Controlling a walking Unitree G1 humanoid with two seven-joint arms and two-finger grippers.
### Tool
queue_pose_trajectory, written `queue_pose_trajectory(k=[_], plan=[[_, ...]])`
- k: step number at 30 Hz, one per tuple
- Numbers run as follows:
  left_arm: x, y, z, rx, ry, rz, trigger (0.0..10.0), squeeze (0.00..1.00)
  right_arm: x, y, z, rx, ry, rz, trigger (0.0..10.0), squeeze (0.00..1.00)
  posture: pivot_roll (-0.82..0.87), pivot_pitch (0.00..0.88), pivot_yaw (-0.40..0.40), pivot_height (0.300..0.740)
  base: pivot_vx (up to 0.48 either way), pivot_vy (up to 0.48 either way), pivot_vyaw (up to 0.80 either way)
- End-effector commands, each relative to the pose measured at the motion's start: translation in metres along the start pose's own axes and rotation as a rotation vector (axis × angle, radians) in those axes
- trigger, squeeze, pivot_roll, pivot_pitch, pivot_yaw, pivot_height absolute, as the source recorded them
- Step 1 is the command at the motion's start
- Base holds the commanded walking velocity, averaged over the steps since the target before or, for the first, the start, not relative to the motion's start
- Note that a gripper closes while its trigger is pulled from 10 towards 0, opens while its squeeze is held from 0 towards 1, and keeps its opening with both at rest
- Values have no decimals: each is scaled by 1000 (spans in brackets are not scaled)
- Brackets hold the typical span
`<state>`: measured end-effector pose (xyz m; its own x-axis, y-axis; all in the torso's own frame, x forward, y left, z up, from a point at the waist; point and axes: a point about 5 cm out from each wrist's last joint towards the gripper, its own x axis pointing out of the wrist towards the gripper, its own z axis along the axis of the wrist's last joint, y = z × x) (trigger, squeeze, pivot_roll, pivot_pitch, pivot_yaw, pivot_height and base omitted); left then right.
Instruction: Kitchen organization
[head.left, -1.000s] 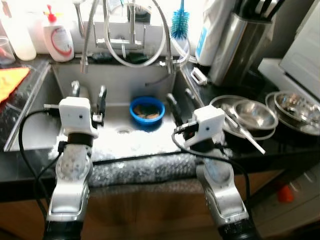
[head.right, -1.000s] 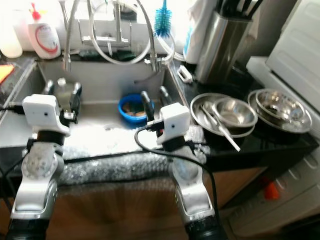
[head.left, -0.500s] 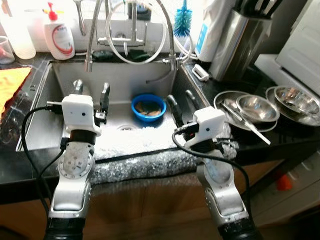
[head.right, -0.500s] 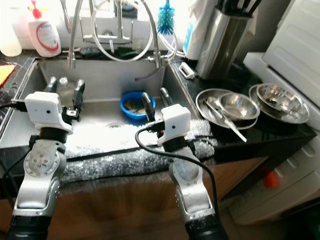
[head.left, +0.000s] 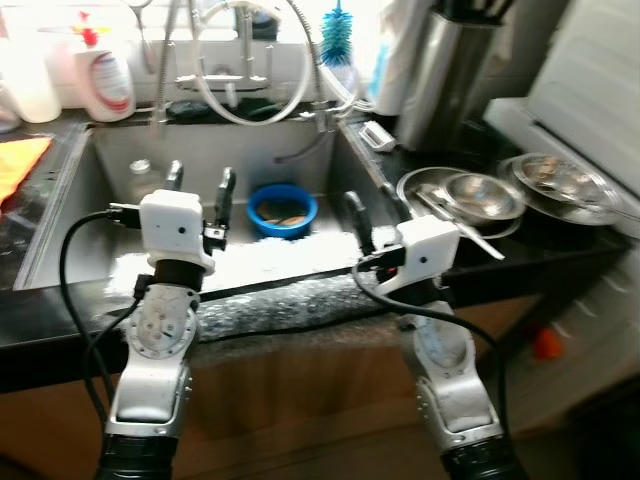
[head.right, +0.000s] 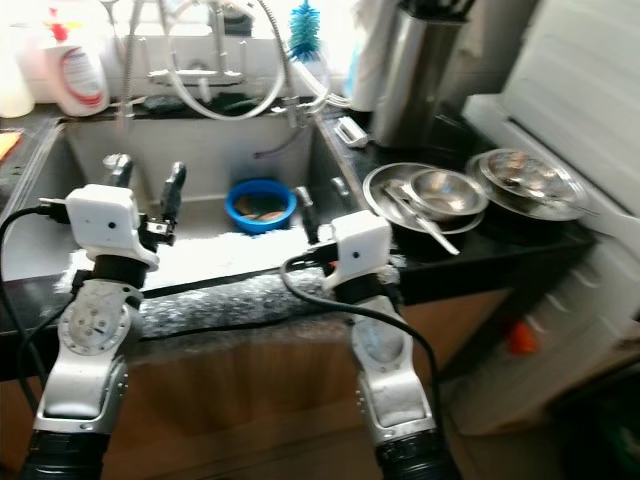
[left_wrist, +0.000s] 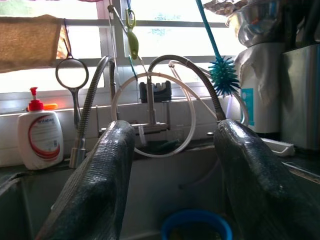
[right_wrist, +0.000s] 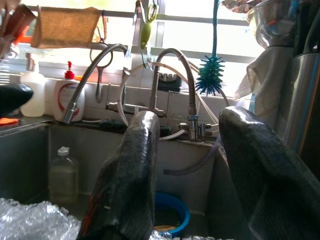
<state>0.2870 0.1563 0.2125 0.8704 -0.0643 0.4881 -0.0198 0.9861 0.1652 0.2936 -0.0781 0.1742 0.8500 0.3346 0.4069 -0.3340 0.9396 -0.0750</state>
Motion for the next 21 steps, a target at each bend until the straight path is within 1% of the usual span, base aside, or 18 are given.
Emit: queue_pose_trajectory(k=[1,9,14,18,21], plan=[[1,-3,3,-2,-13,-22,10000,0,-2,-4,-1,-2,3,-13,10000,0,37,0,-67,740,0,0,0],[2,-6,1,-18,2,-40,10000,0,-2,-4,-1,-2,3,-13,10000,0,35,0,-63,740,0,0,0],[3,-7,1,-21,3,-44,10000,0,-1,-4,-1,0,0,-12,10000,0,37,0,-62,740,0,480,0],[4,-7,2,-21,-2,-45,10000,0,0,-3,0,-17,-7,-2,10000,0,37,0,-61,740,0,480,0],[5,-6,3,-18,-7,-41,10000,0,0,0,0,-18,-11,12,10000,0,39,0,-60,740,0,480,688]])
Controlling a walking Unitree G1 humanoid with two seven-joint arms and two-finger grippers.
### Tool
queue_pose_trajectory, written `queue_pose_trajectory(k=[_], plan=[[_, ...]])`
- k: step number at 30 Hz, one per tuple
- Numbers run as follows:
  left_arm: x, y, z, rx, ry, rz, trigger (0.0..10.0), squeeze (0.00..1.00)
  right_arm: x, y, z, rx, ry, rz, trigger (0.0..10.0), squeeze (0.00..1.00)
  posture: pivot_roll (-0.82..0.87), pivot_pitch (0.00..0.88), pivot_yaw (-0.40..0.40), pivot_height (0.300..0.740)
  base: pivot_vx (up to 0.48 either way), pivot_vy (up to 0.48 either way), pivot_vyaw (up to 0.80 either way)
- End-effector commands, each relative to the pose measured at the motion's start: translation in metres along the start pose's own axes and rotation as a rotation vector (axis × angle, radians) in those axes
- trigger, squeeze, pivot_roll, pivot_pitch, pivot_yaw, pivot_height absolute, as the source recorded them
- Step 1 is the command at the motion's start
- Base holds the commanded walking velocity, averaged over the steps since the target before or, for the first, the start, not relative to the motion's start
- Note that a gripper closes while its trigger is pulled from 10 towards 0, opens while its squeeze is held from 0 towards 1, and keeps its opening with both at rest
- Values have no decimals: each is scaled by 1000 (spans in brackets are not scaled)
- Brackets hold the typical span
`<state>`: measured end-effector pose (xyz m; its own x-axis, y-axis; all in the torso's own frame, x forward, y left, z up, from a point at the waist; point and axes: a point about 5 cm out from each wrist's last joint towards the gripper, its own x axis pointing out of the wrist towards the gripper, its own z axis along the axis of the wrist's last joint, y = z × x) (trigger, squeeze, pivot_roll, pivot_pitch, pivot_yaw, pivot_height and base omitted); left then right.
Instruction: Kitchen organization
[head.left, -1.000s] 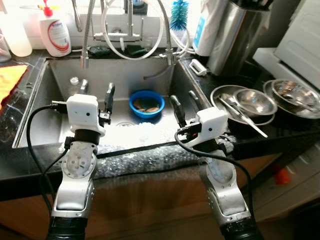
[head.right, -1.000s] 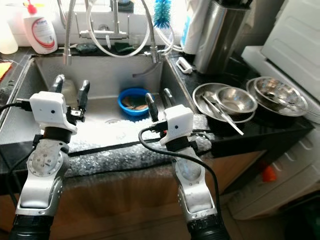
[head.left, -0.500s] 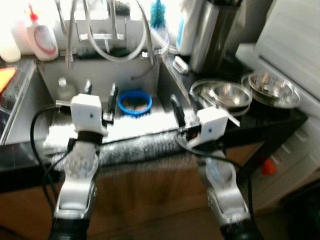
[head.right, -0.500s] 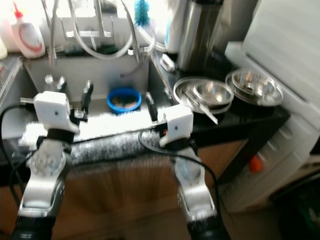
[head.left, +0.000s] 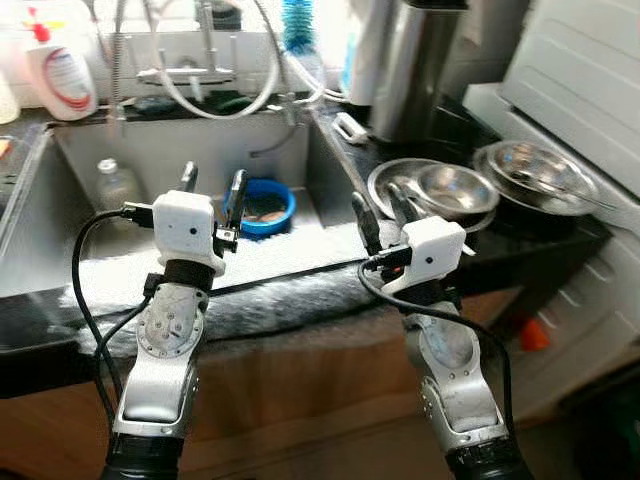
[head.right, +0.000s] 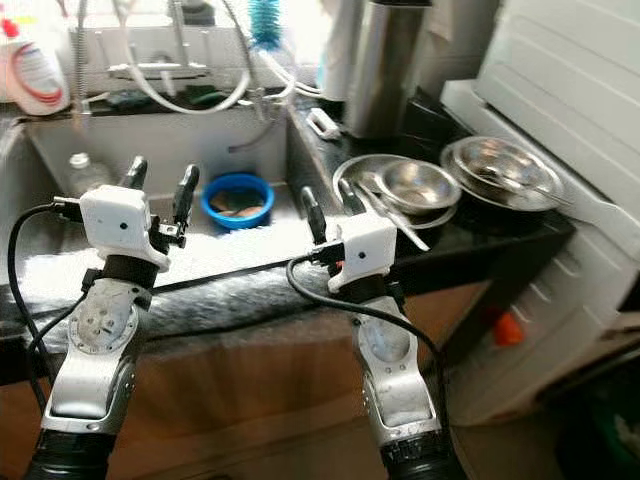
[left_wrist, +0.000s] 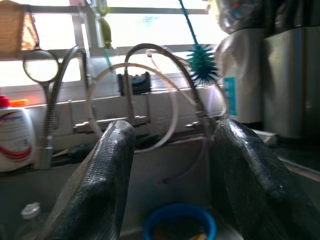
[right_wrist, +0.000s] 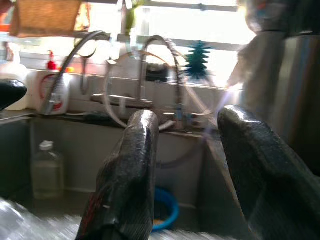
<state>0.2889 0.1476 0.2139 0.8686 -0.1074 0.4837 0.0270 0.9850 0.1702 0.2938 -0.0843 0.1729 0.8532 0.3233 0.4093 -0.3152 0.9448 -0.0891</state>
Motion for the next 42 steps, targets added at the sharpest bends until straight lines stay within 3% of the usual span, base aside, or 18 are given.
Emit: queue_pose_trajectory(k=[1,6,18,31,42], plan=[[2,3,1,2,-5,3,10000,0,2,6,1,4,-9,25,10000,0,39,0,-60,740,0,480,800],[3,3,3,3,-13,5,10000,0,1,5,1,42,-11,7,10000,0,42,0,-57,740,0,475,270],[5,1,6,37,-32,-19,10000,0,2,5,1,31,-14,8,10000,0,44,0,-53,740,0,0,0],[7,0,7,38,-41,-22,10000,0,3,5,1,25,-17,18,10000,0,45,0,-54,740,0,-307,0],[5,-5,4,20,-31,-39,10000,0,2,4,-1,35,-7,17,10000,0,42,0,-61,740,0,0,0]])
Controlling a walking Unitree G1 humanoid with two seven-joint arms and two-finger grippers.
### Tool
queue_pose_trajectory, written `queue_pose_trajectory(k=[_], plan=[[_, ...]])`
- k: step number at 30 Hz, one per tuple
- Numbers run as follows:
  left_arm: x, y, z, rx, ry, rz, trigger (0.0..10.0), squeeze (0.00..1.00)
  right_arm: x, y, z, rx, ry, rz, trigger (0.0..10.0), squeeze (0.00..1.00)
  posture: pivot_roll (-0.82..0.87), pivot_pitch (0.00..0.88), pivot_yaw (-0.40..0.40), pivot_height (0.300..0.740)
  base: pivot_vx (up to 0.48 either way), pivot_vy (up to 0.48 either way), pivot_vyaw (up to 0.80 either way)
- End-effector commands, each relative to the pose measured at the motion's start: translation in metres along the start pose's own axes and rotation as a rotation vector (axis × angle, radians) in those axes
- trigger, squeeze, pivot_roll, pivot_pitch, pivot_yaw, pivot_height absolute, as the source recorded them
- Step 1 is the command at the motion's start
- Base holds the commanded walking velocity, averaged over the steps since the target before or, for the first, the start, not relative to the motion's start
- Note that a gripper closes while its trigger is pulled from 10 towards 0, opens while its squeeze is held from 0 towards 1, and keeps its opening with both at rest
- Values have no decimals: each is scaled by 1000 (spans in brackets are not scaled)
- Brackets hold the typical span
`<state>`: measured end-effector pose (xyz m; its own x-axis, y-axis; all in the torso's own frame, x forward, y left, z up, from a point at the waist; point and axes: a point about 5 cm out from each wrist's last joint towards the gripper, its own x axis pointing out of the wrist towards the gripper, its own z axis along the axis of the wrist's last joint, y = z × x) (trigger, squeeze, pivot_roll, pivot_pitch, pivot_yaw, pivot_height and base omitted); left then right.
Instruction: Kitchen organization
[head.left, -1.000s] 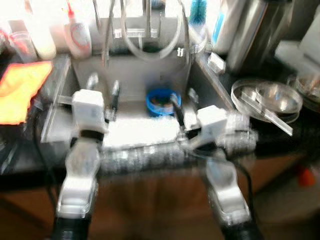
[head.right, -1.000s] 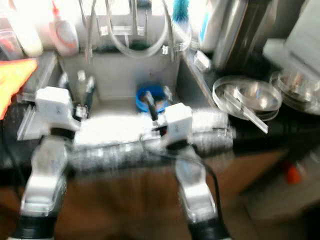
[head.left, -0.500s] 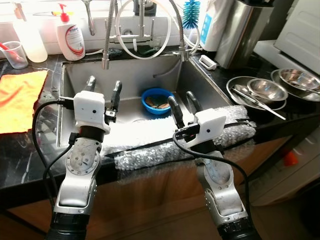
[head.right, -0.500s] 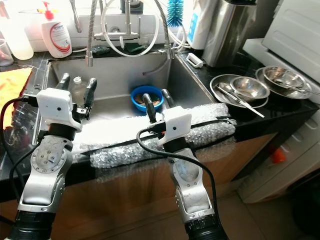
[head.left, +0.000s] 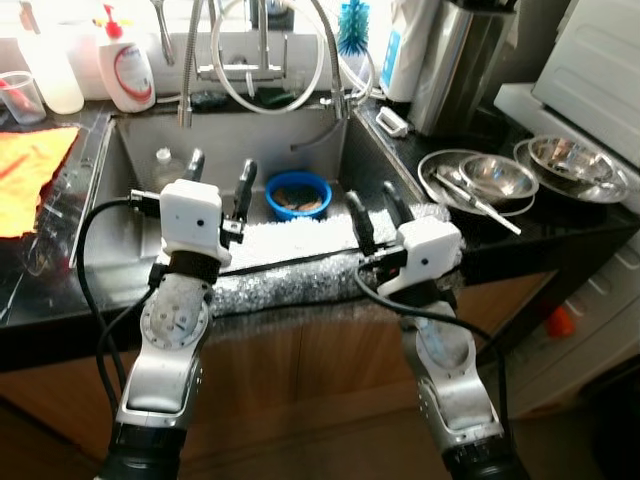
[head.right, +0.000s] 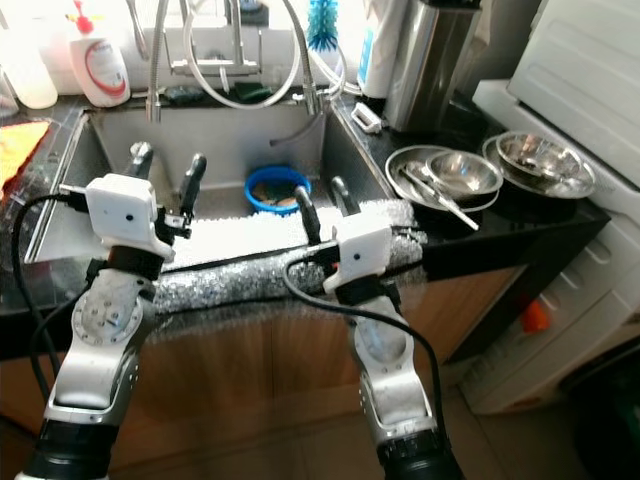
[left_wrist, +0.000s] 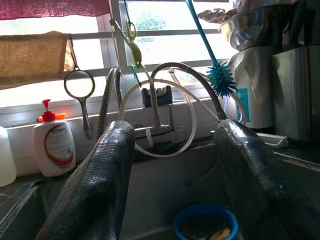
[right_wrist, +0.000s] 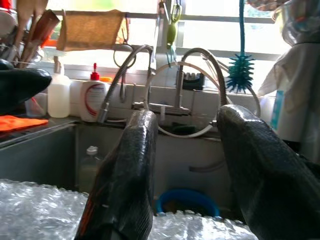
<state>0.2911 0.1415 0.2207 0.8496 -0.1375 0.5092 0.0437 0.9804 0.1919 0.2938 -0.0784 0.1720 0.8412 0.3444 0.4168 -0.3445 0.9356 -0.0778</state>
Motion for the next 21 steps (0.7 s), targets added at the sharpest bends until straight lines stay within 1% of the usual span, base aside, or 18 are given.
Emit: queue_pose_trajectory(k=[1,3,6,7,8,9,10,11,12,13,16,19,20,21], plan=[[-1,-1,-2,7,7,-16,10000,0,1,-2,0,7,3,-5,10000,0,41,0,-61,740,0,0,0],[-2,-2,-5,-1,20,-25,10000,0,0,-4,0,3,6,-19,10000,0,39,0,-62,740,0,0,0],[-4,-5,-7,-10,34,-42,10000,0,-1,-12,-2,-22,21,-74,10000,0,37,0,-62,740,0,0,0],[-5,-6,-8,-12,37,-45,10000,0,-2,-18,-2,-39,26,-111,10000,0,33,0,-63,740,0,0,0],[-5,-6,-8,-12,37,-45,10000,0,-2,-18,-2,-39,26,-111,10000,0,33,0,-63,740,0,0,0],[-5,-7,-10,-14,43,-48,10000,0,-3,-29,-4,-34,51,-186,10000,0,32,0,-65,740,0,0,0],[-5,-7,-10,-14,43,-48,10000,0,-3,-29,-4,-34,51,-186,10000,0,32,0,-65,740,0,0,0],[-5,-7,-10,-14,44,-49,10000,0,-4,-33,-5,-14,58,-218,10000,0,32,0,-66,740,0,0,0],[-6,-7,-11,-15,47,-48,10000,0,-5,-41,-7,27,72,-273,10000,0,30,0,-66,740,0,0,0],[-6,-7,-11,-15,47,-48,10000,0,-6,-42,-8,35,74,-283,10000,0,30,0,-66,740,0,0,0],[-6,-8,-12,-18,49,-47,10000,0,-8,-54,-10,89,89,-368,10000,0,30,0,-70,740,0,0,0],[-6,-8,-12,-19,49,-49,10000,0,-8,-57,-10,101,90,-385,10000,0,29,0,-71,740,0,0,0],[-7,-9,-13,-22,52,-48,10000,0,-5,-55,-7,61,81,-352,10000,0,26,0,-72,740,0,0,0],[-7,-9,-13,-23,52,-48,10000,0,-5,-54,-6,44,78,-336,10000,0,25,0,-72,740,0,0,0]])
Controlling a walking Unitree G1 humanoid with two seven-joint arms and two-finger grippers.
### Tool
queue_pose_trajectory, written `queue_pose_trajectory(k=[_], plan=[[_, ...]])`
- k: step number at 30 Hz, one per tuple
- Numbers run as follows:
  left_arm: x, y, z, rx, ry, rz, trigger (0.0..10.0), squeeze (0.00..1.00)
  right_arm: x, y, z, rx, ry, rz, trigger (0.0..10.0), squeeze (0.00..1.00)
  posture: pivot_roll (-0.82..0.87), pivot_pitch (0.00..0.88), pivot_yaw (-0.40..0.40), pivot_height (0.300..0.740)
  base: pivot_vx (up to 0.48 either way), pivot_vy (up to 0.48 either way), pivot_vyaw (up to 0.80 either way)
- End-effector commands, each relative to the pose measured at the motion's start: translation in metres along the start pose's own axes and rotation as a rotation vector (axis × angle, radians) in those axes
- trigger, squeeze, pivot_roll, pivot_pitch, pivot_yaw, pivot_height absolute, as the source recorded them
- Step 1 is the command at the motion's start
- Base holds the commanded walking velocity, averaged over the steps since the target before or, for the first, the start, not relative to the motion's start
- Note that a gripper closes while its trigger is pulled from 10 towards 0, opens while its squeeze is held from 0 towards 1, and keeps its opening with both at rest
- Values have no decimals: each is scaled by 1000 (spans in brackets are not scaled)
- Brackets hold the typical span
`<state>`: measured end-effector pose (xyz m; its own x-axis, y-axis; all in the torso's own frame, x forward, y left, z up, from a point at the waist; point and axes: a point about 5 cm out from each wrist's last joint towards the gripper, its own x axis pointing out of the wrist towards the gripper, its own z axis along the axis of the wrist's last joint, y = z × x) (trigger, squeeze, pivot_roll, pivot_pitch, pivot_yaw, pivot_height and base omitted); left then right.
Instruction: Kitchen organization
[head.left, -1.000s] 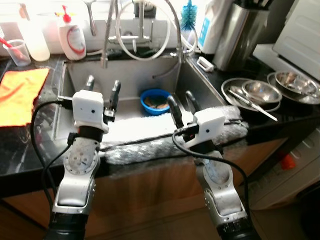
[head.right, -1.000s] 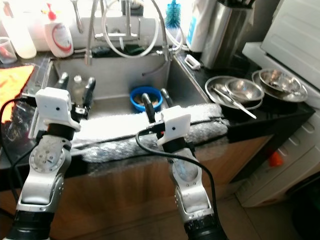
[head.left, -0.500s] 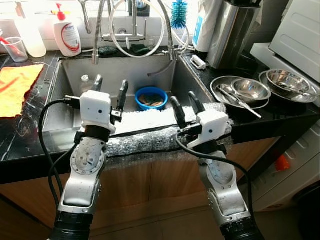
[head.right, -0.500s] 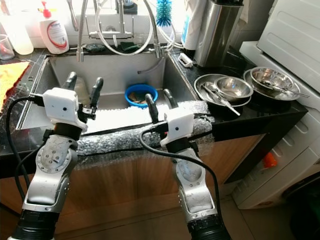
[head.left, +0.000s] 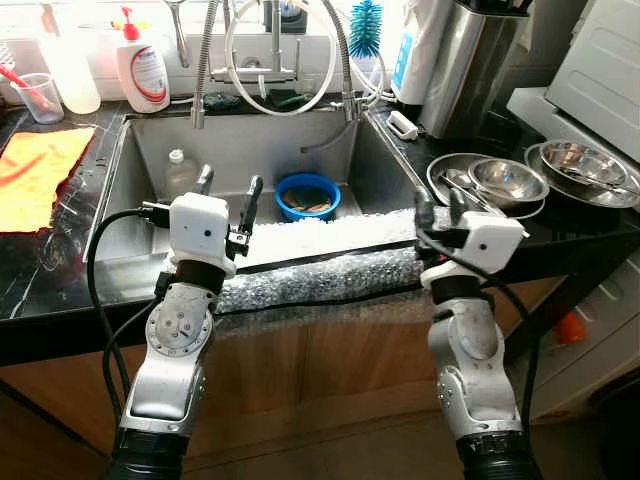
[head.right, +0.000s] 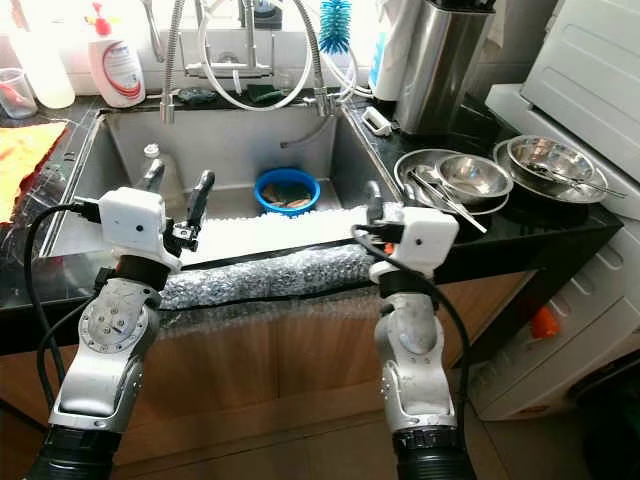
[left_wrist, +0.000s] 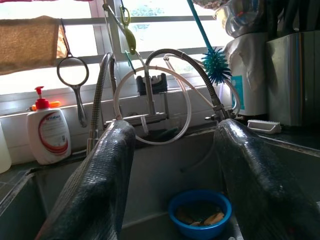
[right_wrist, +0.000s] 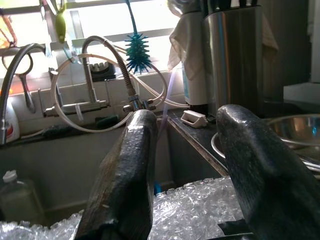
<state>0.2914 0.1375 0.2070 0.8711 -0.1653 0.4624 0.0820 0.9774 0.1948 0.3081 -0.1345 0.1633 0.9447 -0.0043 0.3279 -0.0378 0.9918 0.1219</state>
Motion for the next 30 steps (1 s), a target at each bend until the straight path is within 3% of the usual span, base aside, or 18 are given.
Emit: queue_pose_trajectory(k=[1,8,11,30], plan=[[-1,-2,-2,-8,6,-10,10000,0,5,8,4,-36,-16,52,10000,0,25,0,-72,740,0,0,0],[-1,0,-2,-19,3,17,10000,0,1,21,6,-43,-32,123,10000,0,25,0,-75,740,0,0,0],[-1,0,-2,-21,2,18,10000,0,1,25,7,-41,-46,137,10000,0,25,0,-73,740,277,0,613],[0,-2,-1,-37,-10,-5,10000,0,0,28,6,-27,-48,168,10000,0,27,0,-74,740,356,0,0]])
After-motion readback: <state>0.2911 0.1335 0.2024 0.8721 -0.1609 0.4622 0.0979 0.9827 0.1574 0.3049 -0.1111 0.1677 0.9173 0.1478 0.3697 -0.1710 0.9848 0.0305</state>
